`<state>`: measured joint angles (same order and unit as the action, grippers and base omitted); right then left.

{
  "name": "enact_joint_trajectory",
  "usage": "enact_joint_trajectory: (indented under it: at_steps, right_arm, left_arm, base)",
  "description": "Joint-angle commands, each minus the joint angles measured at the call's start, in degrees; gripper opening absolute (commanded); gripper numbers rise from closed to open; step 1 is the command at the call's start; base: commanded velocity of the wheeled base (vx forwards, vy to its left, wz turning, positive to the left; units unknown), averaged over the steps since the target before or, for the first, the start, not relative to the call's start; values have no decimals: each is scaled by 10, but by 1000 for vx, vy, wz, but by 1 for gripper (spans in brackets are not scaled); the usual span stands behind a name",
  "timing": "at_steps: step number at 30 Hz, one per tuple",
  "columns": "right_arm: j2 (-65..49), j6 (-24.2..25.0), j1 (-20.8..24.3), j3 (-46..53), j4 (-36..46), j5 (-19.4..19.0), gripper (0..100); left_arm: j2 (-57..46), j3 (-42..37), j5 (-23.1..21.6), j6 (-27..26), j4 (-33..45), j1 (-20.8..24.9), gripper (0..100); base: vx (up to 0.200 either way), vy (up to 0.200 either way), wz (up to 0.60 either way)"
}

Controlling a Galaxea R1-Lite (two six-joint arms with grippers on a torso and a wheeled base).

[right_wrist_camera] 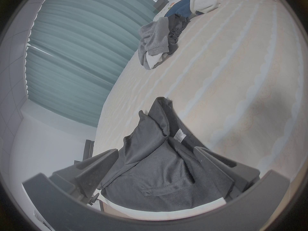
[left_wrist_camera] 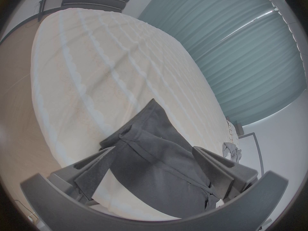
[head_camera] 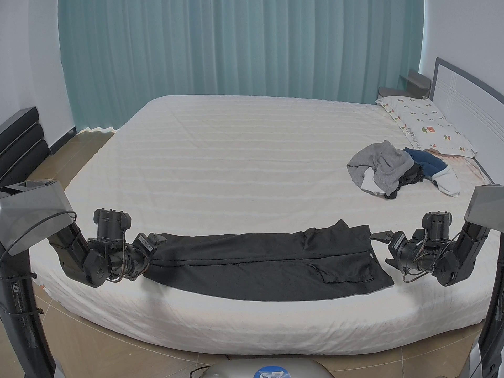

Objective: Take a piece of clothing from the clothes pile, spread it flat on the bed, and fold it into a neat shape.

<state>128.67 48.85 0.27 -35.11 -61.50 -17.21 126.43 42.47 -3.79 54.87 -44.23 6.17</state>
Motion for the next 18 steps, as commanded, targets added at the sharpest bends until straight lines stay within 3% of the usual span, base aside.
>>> enact_joint_trajectory:
  at_steps: [1, 16, 17, 18]
  right_arm:
    - [-1, 0, 5, 1, 0, 1, 100]
    - [-24, 1, 9, 2, 1, 2, 100]
    - [-27, 1, 11, 2, 1, 2, 100]
    - [-30, 2, 15, 2, 1, 3, 100]
  left_arm:
    - [8, 10, 4, 1, 0, 6, 100]
    - [44, 69, 31, -3, 47, 10, 100]
    - [44, 77, 36, -2, 52, 9, 0]
    - [47, 83, 41, -2, 56, 9, 0]
  base:
    - [0, 0, 0]
    - [0, 0, 0]
    - [0, 0, 0]
    - [0, 0, 0]
